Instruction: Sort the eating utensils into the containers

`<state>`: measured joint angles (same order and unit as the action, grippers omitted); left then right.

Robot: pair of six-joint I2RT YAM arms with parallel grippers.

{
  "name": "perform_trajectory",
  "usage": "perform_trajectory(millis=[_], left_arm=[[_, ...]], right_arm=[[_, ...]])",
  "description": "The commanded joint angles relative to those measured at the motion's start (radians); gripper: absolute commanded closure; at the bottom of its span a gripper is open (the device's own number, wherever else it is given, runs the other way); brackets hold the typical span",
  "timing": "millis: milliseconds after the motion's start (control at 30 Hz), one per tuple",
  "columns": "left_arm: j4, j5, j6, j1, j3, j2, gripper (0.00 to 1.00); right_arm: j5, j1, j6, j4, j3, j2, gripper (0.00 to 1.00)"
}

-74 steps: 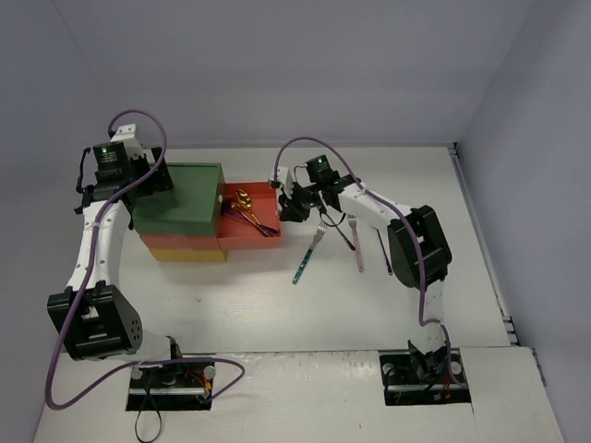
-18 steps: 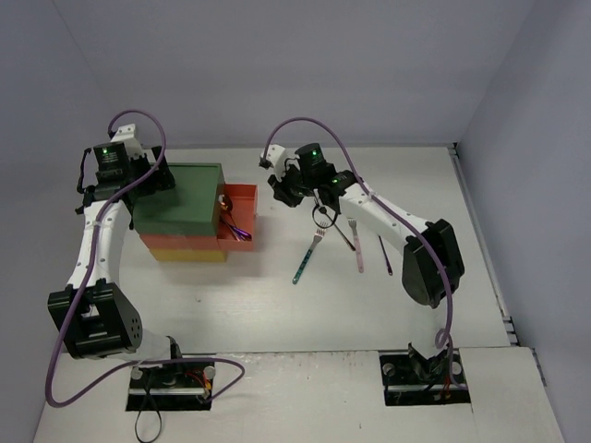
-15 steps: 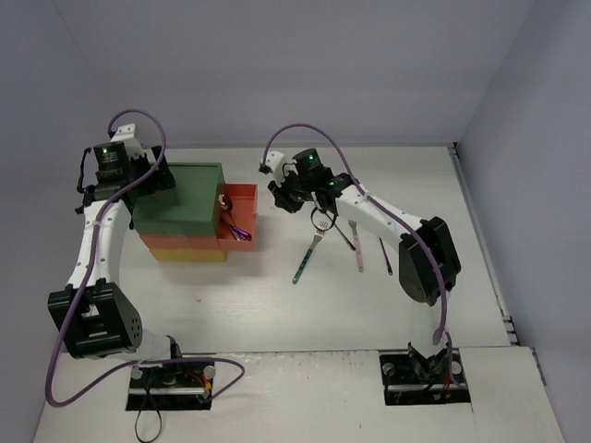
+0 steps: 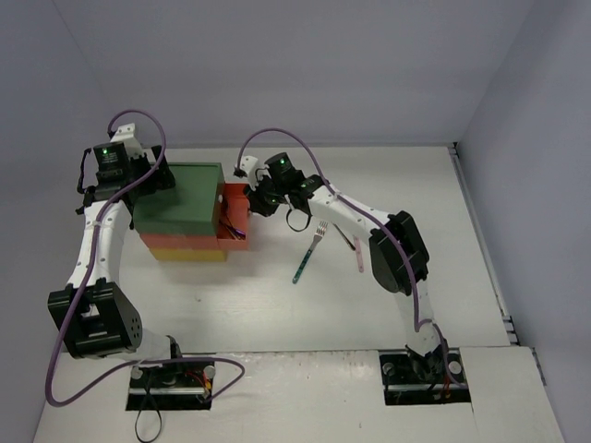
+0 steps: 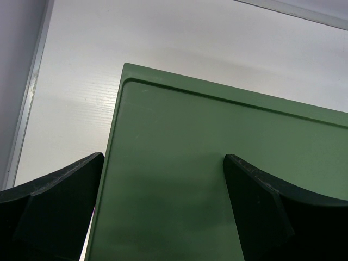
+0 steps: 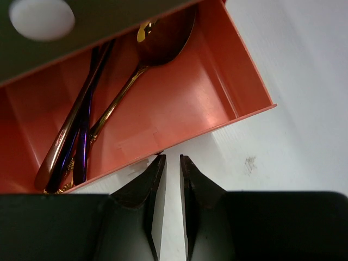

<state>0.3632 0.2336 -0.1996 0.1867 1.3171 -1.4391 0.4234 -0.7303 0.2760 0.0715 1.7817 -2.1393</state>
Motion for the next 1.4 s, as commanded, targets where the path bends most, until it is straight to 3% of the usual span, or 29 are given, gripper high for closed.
perform_trajectory(millis=[0,433,667,867,1067,1367], left_arm=[[0.014,0.03,-0.011,-0.001,-0.016,-0.007,0.13],[0.008,0.052,-0.027,-0.003,-0.021,-0.009,0.13],[0.01,0.05,-0.025,-0.001,-0.022,-0.009,0.13],[0.012,0.039,-0.019,0.0,-0.023,-0.007,0.13],[0.014,0.033,-0.014,0.006,-0.022,-0.006,0.13],[0.013,0.03,-0.01,0.005,-0.029,-0.001,0.13]], right_arm=[[0.042,-0.04,-0.044,-0.048,0.127,-0.019,0.86],[0.058,-0.116,-0.129,-0.061,0.328,-0.147,0.85],[0.018,-0.116,-0.15,-0.061,0.304,-0.107,0.85],[0.025,-0.081,-0.177,-0.061,0.169,0.021,0.83],[0.104,-0.05,-0.131,-0.061,0.099,0.107,0.68],[0.203,-0.038,-0.035,-0.061,0.199,0.03,0.51]])
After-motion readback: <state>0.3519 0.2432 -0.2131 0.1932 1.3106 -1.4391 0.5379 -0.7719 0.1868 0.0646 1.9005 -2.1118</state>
